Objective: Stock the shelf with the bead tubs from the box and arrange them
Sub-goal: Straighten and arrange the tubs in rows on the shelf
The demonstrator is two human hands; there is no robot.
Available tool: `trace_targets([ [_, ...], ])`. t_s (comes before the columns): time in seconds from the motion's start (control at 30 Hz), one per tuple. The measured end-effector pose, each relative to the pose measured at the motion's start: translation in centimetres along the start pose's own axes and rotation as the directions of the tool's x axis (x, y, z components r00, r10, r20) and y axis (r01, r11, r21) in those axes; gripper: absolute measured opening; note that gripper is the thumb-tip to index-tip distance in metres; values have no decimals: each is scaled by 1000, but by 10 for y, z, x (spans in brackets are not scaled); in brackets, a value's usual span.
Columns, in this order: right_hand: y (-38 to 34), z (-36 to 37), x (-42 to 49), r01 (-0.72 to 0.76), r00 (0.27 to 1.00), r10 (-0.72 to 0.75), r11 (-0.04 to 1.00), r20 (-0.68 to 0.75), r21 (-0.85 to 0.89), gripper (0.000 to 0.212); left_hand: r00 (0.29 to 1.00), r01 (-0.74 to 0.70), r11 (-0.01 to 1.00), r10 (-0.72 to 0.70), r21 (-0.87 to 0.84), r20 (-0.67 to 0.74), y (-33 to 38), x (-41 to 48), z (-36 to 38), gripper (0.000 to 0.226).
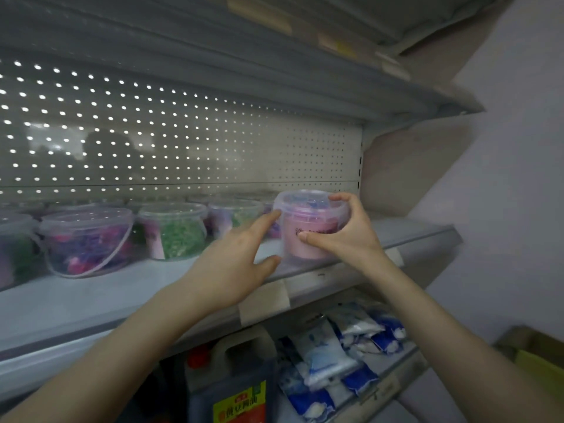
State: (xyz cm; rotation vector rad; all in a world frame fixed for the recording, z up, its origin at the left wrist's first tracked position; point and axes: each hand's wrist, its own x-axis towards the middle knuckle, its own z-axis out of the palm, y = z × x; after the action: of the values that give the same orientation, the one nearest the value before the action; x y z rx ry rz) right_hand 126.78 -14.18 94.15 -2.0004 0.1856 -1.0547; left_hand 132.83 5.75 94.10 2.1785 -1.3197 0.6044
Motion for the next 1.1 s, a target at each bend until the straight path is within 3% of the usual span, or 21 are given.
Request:
trace_targets([
  [0.2,48,-48,35,-54,996,49,997,-69,-59,76,998,29,990,-36,135,49,22,33,45,46],
  [0.67,142,-105,107,-111,986,91,983,-139,-143,74,982,70,958,-115,278,149,56,111,125,46],
  [0.8,162,-112,129,-153,981,126,970,-150,-187,77,982,52,941,-110,336,154,67,123,147,50],
  [0.97,183,-116,158,-189,982,179,950,-63,-250,80,986,17,905,-86,426,144,70,140,158,56],
  [1.1,197,-109,188,-227,972,237,935,4,-271,86,987,0,863,-82,506,139,65,146,169,82],
])
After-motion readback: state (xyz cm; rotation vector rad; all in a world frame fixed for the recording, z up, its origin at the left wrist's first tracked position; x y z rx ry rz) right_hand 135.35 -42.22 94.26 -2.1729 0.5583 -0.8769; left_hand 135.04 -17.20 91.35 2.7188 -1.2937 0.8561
